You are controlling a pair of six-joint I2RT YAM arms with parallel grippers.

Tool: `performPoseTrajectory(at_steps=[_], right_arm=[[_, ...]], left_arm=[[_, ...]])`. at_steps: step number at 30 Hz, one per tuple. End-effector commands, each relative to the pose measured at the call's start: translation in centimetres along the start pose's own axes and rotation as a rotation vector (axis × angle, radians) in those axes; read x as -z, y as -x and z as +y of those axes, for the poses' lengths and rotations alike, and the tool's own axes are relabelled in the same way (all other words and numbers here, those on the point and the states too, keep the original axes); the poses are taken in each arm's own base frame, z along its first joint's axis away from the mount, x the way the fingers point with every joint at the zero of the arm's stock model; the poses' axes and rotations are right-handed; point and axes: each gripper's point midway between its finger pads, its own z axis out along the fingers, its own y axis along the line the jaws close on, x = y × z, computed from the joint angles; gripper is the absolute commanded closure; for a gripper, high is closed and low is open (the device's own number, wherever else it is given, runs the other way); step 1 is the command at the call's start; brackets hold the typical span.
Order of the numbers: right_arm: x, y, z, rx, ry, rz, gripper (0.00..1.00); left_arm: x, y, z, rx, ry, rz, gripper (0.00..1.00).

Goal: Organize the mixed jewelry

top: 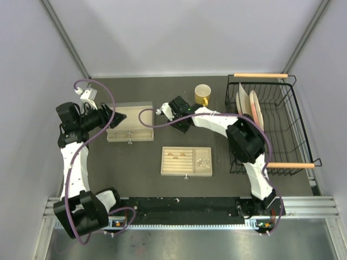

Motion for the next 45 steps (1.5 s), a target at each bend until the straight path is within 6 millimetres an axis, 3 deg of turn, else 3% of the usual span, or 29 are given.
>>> performPoseTrajectory(at_steps=[1,45], right_arm=[[0.4,2.2,-1.5,-0.026,-0.016,-0.063,0.70],[-1.9,1.3,-1.1,-0.052,0.046,-0.034,0.73]], left_arm=[[0.2,1.1,-0.2,-0.051,-0.019,-0.021,0.33],[0.0,1.2,0.6,-0.030,-0.033,-0.012,0.34]])
